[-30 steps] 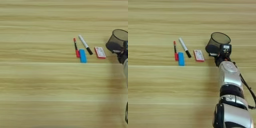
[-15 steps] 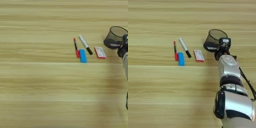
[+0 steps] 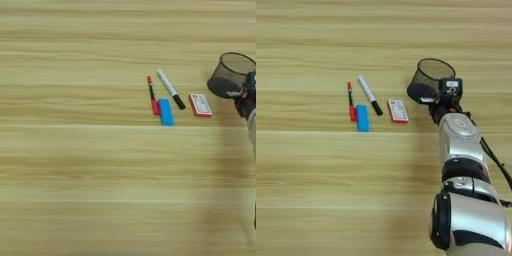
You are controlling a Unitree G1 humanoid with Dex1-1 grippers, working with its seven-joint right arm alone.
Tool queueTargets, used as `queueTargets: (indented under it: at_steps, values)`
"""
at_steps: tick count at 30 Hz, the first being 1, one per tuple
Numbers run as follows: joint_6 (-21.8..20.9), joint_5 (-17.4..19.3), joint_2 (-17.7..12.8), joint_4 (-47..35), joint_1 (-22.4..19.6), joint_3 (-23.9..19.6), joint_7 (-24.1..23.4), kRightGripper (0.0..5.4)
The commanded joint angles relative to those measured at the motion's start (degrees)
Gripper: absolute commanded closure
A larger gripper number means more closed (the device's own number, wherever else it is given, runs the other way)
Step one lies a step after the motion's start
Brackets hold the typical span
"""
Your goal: Move the objects on the table
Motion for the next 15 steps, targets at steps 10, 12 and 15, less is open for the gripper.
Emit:
queueTargets:
  at_steps: [10, 12, 15]
  values:
    - [8.77, 2.38, 0.16, -21.91, 4.77, 0.37, 1.88, 2.69]
    - [10.09, 2.61, 0.52, -23.71, 5.55, 0.54, 2.34, 2.48]
    - [11.86, 2.97, 1.08, -26.16, 6.67, 0.84, 3.09, 2.24]
